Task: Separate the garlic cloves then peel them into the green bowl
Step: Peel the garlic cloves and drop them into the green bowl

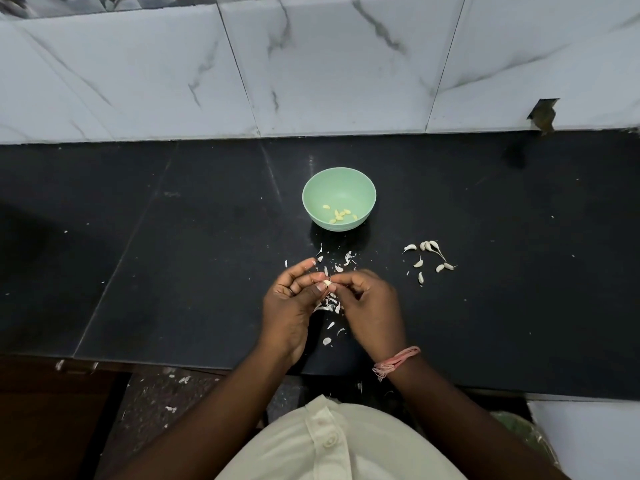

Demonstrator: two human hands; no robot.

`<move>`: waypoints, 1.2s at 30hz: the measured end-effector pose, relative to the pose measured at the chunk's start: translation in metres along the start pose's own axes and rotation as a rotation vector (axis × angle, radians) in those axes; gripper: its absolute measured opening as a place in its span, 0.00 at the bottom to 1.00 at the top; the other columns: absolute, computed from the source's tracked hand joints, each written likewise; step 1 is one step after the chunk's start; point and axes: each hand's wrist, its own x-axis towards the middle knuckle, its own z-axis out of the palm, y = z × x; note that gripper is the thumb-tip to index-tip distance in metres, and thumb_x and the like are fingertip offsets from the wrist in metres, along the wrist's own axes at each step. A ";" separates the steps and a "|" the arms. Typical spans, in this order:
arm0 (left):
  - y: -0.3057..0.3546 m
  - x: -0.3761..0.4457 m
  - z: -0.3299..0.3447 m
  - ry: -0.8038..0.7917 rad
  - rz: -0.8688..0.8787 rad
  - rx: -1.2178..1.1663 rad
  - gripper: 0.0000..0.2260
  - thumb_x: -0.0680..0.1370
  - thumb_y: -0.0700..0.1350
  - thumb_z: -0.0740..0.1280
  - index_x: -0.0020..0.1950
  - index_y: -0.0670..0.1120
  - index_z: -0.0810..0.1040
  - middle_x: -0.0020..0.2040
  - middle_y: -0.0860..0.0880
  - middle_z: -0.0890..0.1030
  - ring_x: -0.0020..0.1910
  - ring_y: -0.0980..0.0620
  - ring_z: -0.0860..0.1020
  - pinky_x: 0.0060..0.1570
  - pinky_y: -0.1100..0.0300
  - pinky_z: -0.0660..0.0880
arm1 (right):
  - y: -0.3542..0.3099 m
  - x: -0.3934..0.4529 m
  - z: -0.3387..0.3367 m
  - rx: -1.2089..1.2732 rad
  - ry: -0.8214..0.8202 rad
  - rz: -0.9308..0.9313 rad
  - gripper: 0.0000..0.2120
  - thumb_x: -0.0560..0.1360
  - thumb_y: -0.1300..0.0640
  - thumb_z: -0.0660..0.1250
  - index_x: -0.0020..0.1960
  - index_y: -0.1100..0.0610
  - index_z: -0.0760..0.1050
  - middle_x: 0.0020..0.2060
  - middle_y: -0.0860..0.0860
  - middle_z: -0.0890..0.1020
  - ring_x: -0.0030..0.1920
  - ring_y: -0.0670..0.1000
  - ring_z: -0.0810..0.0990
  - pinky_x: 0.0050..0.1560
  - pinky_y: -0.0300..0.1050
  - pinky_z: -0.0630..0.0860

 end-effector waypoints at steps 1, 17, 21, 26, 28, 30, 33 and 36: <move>0.000 0.000 0.000 -0.002 -0.003 -0.006 0.20 0.72 0.26 0.68 0.62 0.39 0.78 0.43 0.44 0.84 0.42 0.51 0.84 0.46 0.61 0.82 | 0.000 0.000 0.000 0.014 0.001 0.010 0.06 0.74 0.64 0.75 0.47 0.54 0.86 0.42 0.45 0.84 0.42 0.43 0.83 0.47 0.36 0.79; 0.004 0.000 0.004 0.002 -0.052 0.009 0.12 0.75 0.27 0.67 0.57 0.36 0.80 0.50 0.40 0.86 0.49 0.48 0.86 0.48 0.61 0.82 | -0.012 0.012 -0.006 -0.082 -0.065 -0.046 0.11 0.73 0.69 0.67 0.39 0.56 0.82 0.35 0.46 0.83 0.38 0.43 0.81 0.40 0.38 0.76; 0.006 0.000 0.004 0.001 -0.091 -0.070 0.12 0.77 0.28 0.66 0.59 0.35 0.79 0.50 0.40 0.85 0.50 0.47 0.85 0.48 0.60 0.82 | -0.011 0.012 -0.001 -0.034 -0.095 0.067 0.09 0.78 0.67 0.65 0.43 0.58 0.81 0.36 0.45 0.82 0.37 0.39 0.78 0.39 0.29 0.71; 0.007 0.002 0.005 0.034 -0.159 -0.205 0.12 0.79 0.29 0.65 0.61 0.35 0.78 0.49 0.42 0.84 0.49 0.49 0.85 0.50 0.60 0.83 | -0.008 0.007 0.000 0.081 -0.082 0.030 0.10 0.79 0.69 0.64 0.48 0.58 0.81 0.43 0.48 0.83 0.43 0.41 0.79 0.47 0.37 0.74; 0.006 0.003 0.005 0.060 -0.168 -0.236 0.12 0.79 0.29 0.65 0.61 0.36 0.78 0.48 0.41 0.84 0.47 0.49 0.85 0.48 0.60 0.83 | -0.008 0.006 -0.001 0.099 -0.074 0.010 0.09 0.78 0.68 0.66 0.49 0.57 0.82 0.46 0.46 0.83 0.48 0.43 0.81 0.51 0.37 0.77; 0.004 0.003 0.005 0.082 -0.178 -0.251 0.11 0.79 0.29 0.65 0.59 0.36 0.79 0.48 0.42 0.83 0.46 0.49 0.85 0.45 0.61 0.82 | -0.008 0.003 0.000 0.113 -0.058 0.014 0.09 0.76 0.67 0.70 0.48 0.55 0.83 0.47 0.45 0.82 0.47 0.44 0.82 0.52 0.37 0.78; 0.002 0.001 0.006 0.099 -0.195 -0.255 0.10 0.79 0.29 0.65 0.57 0.37 0.79 0.47 0.42 0.83 0.45 0.50 0.85 0.45 0.61 0.83 | -0.007 0.003 0.002 0.140 -0.013 0.044 0.09 0.74 0.67 0.72 0.47 0.53 0.84 0.47 0.47 0.80 0.45 0.45 0.82 0.51 0.40 0.79; 0.001 0.001 0.005 0.076 -0.202 -0.231 0.09 0.79 0.30 0.65 0.57 0.39 0.79 0.48 0.42 0.83 0.44 0.50 0.85 0.47 0.60 0.83 | -0.006 0.001 0.006 0.179 0.002 0.080 0.09 0.76 0.66 0.71 0.47 0.53 0.82 0.47 0.48 0.81 0.47 0.45 0.82 0.53 0.46 0.81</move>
